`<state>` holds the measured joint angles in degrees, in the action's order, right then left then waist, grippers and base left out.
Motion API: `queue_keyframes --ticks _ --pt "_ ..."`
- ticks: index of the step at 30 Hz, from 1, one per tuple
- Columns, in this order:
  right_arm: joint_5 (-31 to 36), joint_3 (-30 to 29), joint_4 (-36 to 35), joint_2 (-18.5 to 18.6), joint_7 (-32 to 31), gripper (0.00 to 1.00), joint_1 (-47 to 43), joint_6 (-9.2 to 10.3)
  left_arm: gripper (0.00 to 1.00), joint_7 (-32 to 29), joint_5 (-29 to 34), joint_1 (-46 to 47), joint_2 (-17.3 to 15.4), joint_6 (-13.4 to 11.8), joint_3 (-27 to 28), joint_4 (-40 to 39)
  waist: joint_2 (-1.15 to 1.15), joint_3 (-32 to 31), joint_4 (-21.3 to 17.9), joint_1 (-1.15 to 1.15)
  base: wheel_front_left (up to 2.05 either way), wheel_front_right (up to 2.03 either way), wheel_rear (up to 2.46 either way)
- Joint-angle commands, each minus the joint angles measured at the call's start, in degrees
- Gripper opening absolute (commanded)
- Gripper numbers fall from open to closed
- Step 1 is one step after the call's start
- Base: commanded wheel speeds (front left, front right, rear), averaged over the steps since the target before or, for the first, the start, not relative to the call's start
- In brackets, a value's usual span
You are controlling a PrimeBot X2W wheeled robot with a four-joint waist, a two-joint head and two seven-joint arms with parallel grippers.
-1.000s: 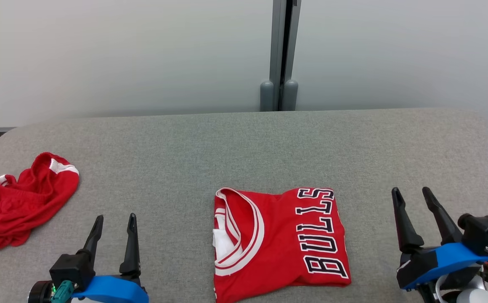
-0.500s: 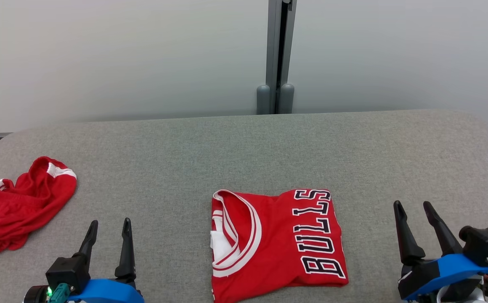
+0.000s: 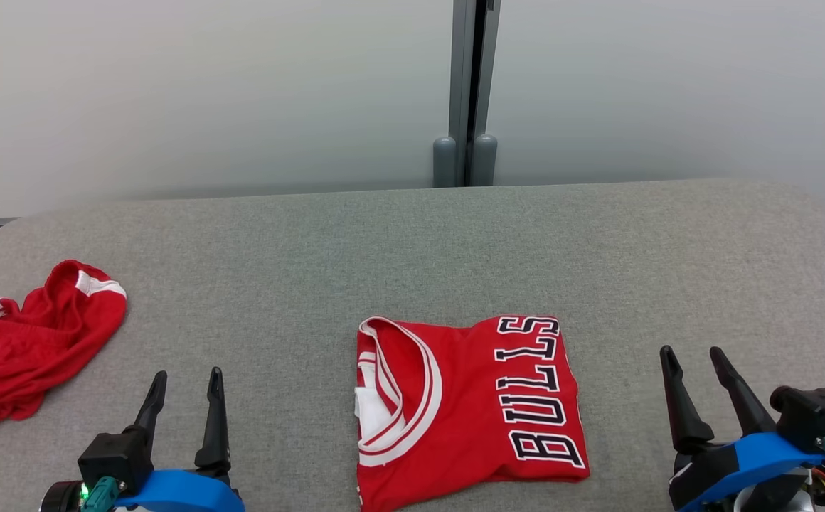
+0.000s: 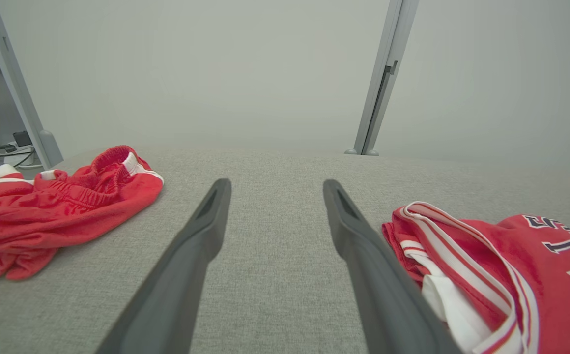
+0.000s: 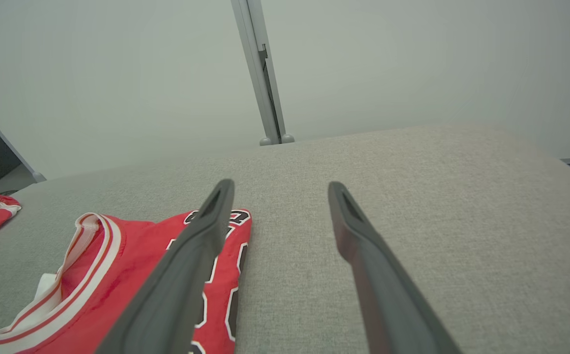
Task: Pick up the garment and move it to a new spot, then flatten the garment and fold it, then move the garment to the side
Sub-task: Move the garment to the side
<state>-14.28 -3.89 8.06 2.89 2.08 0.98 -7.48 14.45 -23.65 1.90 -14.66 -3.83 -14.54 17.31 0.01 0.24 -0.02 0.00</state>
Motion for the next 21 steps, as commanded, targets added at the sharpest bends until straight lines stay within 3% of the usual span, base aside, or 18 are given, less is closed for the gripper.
queue_keyframes --ticks 1,9,15,21 --pt "-0.18 0.21 0.06 0.02 -0.18 1.00 0.23 -0.03 1.00 -0.03 -0.13 0.74 -0.23 -0.20 -0.07 -0.21 -0.01 0.06 0.06 0.00 0.00 0.00 0.00" --pt "-0.16 3.59 2.19 0.05 -5.33 1.00 4.24 -0.03 1.00 0.11 0.01 1.67 -0.61 -0.48 -0.07 -0.77 -0.01 1.71 0.10 0.00 0.00 0.00 0.00" --pt "-3.31 4.13 10.94 0.05 -17.27 1.00 9.26 -0.03 1.00 0.26 -0.21 2.62 -0.09 0.03 -0.52 -0.93 -0.01 2.85 1.00 0.00 0.00 0.00 0.00" --pt "-4.04 5.29 19.85 0.09 -20.56 1.00 14.50 -0.03 1.00 0.39 0.32 3.93 -0.11 0.59 -1.27 -1.01 -0.01 4.43 2.73 0.00 0.00 0.00 0.00"
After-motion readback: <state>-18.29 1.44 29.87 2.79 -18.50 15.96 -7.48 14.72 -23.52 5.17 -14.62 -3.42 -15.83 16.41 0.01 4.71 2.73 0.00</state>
